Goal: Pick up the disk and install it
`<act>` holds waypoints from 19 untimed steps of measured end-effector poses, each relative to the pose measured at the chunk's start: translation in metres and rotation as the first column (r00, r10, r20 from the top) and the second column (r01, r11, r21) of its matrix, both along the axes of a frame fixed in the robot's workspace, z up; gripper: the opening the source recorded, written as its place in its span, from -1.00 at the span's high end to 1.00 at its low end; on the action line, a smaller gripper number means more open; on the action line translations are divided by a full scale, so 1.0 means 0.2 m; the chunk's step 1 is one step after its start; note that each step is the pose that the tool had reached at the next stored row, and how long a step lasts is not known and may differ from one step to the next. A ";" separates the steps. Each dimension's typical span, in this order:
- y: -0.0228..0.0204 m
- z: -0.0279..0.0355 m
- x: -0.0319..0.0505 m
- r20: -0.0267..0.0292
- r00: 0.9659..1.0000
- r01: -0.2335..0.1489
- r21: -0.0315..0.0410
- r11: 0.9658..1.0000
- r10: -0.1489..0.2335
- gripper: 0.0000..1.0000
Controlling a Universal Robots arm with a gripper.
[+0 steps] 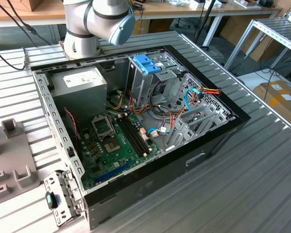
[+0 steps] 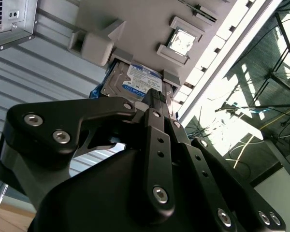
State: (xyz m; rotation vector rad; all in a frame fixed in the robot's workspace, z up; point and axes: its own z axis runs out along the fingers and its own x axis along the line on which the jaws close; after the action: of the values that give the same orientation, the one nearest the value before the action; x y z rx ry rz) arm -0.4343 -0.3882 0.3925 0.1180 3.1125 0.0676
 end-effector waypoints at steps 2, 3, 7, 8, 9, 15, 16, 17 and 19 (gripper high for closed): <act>0.000 0.000 0.000 0.000 1.000 0.000 0.000 1.000 0.000 0.79; 0.000 0.000 -0.001 0.000 1.000 0.000 0.000 1.000 0.000 0.79; 0.000 0.000 -0.001 0.000 1.000 -0.004 0.000 1.000 0.004 0.79; 0.000 0.000 -0.001 0.000 1.000 -0.005 0.000 1.000 0.005 0.79; 0.000 0.000 -0.001 0.000 1.000 -0.006 0.000 1.000 0.006 0.79; 0.000 0.000 -0.001 0.000 1.000 -0.029 0.000 1.000 0.029 0.79; 0.000 0.000 -0.001 0.000 1.000 -0.031 0.000 1.000 0.031 0.79; 0.000 0.000 -0.001 0.000 0.999 -0.033 0.000 0.999 0.033 0.79; 0.000 0.000 -0.001 0.000 0.999 -0.039 0.000 0.999 0.039 0.79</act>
State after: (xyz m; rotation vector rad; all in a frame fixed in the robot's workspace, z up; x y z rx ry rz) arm -0.4344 -0.3882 0.3925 0.0574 3.1150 0.0684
